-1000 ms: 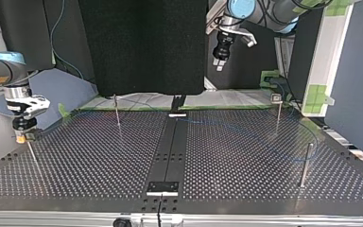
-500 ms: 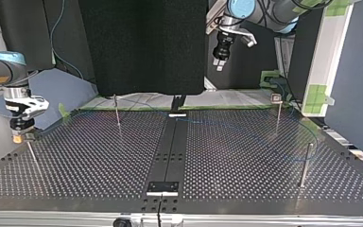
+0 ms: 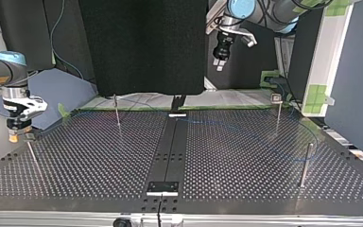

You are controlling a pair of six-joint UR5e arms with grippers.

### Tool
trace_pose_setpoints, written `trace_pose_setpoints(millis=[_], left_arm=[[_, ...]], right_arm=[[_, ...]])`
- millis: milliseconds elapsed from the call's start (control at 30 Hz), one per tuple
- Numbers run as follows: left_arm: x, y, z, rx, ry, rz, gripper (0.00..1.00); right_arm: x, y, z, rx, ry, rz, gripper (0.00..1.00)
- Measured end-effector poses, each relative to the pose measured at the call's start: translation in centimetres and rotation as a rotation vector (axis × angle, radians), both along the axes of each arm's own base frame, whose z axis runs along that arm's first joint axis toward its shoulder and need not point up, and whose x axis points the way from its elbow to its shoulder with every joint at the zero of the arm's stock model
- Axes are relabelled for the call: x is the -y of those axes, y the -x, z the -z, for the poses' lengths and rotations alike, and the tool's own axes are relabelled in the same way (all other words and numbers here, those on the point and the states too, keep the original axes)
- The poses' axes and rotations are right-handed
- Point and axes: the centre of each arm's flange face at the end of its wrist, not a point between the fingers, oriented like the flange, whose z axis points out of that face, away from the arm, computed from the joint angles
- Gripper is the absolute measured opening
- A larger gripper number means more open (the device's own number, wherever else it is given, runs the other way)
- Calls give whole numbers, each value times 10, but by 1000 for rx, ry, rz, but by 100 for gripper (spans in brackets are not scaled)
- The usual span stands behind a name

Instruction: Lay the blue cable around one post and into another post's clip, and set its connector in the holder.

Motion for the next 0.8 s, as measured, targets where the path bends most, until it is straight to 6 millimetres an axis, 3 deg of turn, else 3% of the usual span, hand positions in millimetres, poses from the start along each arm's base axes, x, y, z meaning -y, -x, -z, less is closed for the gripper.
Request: trace_pose_setpoints(millis=[800], left_arm=[[-2, 0, 1, -6, -15, -2, 100]], right_arm=[[-6, 23, 9, 20, -63, 195, 100]])
